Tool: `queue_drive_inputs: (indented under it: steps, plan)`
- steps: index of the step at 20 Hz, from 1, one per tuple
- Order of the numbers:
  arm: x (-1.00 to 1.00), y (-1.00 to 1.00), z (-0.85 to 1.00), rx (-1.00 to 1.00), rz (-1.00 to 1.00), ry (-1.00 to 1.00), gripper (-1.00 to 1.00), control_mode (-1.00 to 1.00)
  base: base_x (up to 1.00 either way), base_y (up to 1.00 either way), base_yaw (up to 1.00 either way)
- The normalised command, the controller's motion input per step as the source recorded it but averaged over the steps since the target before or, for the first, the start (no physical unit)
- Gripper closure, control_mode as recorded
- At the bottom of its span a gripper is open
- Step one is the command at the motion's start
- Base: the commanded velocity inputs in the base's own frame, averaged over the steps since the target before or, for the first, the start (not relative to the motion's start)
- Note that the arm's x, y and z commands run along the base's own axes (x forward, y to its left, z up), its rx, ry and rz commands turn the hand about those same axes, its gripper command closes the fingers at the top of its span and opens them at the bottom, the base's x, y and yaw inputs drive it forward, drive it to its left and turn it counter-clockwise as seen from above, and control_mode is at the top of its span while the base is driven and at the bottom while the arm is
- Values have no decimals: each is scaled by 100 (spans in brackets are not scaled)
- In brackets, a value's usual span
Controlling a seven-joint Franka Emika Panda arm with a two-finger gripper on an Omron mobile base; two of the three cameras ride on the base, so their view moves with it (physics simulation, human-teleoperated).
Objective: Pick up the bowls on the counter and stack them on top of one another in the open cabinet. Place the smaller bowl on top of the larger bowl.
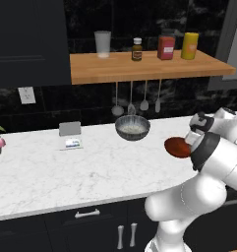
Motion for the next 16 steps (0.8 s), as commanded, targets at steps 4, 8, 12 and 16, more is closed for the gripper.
queue_drive_inputs:
  steps: [4,8,12,16]
  plan:
    - [10,0,-15,0,0,-1,-100,-100,0,0,0]
    - [12,0,-24,1,0,0,-100,-100,0,0,0]
    - [19,3,-32,5,0,0,-100,-100,0,0,0]
    - [16,5,-35,6,0,0,-100,-100,0,0,0]
